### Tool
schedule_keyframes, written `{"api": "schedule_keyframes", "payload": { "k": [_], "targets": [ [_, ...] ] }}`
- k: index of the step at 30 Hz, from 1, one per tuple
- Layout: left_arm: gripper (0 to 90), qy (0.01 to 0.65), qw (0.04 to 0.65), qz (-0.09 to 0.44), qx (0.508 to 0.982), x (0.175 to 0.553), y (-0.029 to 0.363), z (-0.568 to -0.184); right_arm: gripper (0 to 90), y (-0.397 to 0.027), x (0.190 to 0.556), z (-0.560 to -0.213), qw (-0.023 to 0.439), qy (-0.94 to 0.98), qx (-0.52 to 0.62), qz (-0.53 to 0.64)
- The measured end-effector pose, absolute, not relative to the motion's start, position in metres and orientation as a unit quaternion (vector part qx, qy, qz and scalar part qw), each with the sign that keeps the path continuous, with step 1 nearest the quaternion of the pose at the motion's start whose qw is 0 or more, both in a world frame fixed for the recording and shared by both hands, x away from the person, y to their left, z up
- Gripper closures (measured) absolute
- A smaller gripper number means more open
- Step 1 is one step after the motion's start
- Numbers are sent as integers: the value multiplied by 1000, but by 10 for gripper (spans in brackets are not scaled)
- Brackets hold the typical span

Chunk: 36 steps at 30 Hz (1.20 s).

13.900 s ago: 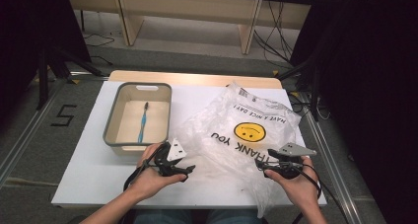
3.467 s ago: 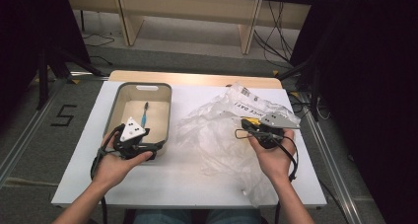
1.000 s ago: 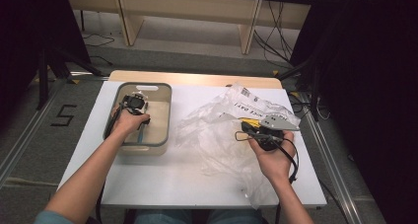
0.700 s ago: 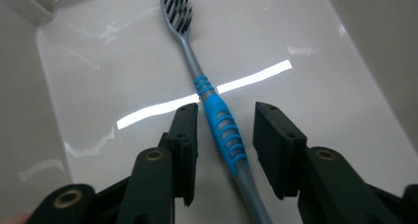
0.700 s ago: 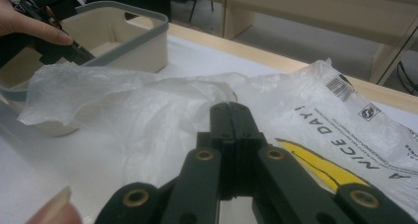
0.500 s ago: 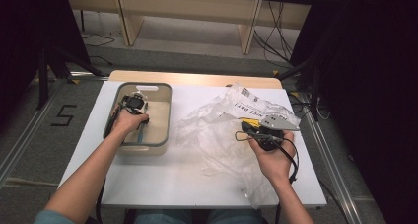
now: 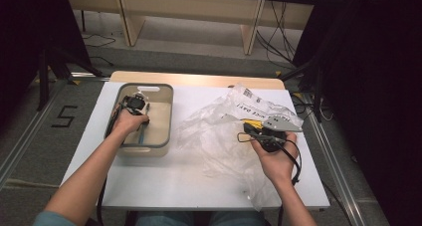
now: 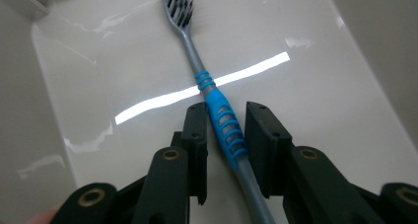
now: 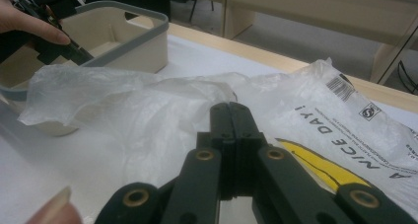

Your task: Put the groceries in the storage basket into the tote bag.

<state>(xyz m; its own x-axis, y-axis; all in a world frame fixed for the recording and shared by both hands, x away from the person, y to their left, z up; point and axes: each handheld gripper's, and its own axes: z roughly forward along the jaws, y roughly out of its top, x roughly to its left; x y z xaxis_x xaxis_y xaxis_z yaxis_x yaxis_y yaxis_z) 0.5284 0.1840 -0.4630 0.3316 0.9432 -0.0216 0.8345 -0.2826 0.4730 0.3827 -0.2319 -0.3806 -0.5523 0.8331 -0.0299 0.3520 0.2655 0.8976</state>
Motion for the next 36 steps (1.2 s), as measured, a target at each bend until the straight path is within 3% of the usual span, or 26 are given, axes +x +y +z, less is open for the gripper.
{"api": "schedule_keyframes", "payload": {
  "k": [12,36],
  "targets": [
    [772,557,189,129,798,529,184,-461,900,-232,383,-381,261,752,394,459],
    [802,555,195,121,800,529,186,-461,900,-232,383,-382,261,751,394,461]
  ]
}}
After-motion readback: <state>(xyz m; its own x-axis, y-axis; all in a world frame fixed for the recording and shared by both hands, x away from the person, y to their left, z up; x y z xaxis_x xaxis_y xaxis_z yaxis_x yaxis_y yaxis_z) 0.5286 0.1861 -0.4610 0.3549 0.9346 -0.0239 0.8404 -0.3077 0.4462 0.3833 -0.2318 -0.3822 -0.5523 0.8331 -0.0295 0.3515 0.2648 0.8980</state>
